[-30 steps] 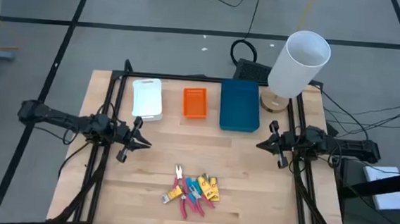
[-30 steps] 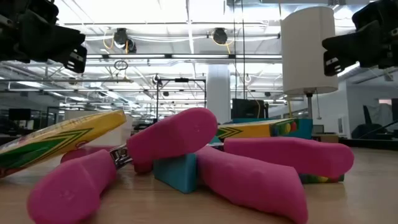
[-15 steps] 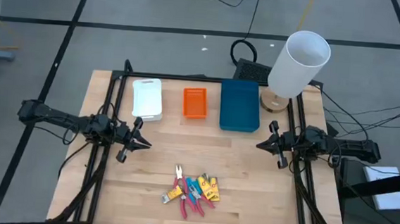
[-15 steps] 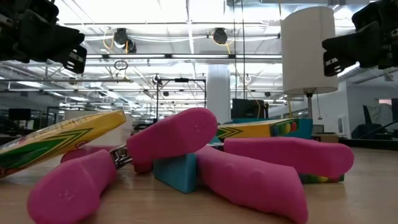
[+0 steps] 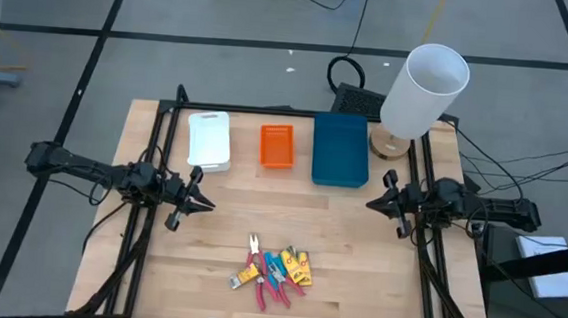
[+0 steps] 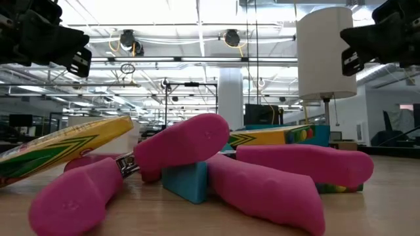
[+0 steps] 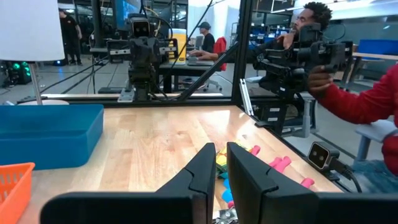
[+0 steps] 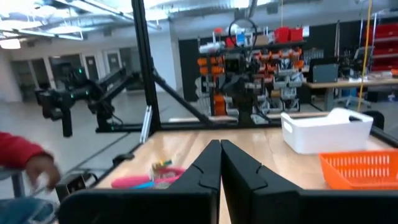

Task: Pick & Place School Supplies
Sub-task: Put the crayon box into the blue bin

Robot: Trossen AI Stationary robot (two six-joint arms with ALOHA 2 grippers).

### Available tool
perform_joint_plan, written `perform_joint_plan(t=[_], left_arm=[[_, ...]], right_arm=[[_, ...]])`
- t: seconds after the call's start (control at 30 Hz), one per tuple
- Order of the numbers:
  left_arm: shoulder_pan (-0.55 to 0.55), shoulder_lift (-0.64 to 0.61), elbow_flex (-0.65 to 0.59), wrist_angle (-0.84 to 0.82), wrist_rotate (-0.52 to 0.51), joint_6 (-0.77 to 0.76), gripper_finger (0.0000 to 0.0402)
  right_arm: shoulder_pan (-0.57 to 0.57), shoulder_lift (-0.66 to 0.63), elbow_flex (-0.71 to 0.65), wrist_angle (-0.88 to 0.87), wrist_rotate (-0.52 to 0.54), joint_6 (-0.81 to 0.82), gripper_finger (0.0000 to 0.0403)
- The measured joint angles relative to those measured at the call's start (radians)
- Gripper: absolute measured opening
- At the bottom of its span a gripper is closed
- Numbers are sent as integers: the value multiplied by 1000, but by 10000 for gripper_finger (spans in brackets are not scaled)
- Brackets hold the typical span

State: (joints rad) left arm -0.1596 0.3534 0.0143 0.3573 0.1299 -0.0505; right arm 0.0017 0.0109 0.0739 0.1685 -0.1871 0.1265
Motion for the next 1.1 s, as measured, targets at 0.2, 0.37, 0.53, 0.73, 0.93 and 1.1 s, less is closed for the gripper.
perform_joint_plan(t=[0.2, 0.37, 0.53, 0.73, 0.93, 1.1], left_arm=[[0, 0, 0, 0, 0, -5, 47], [0, 0, 0, 0, 0, -5, 47], [0, 0, 0, 12, 0, -16, 47], [0, 0, 0, 14, 0, -2, 47], [0, 0, 1, 14, 0, -5, 47], [0, 0, 0, 14, 0, -5, 47]], right_arm=[[0, 0, 0, 48, 0, -5, 0], [0, 0, 0, 51, 1, -7, 0], [0, 1, 0, 50, 2, 7, 0], [0, 4, 0, 44, 3, 11, 0], [0, 42, 0, 28, 2, 11, 0], [0, 131, 0, 82, 3, 26, 4]])
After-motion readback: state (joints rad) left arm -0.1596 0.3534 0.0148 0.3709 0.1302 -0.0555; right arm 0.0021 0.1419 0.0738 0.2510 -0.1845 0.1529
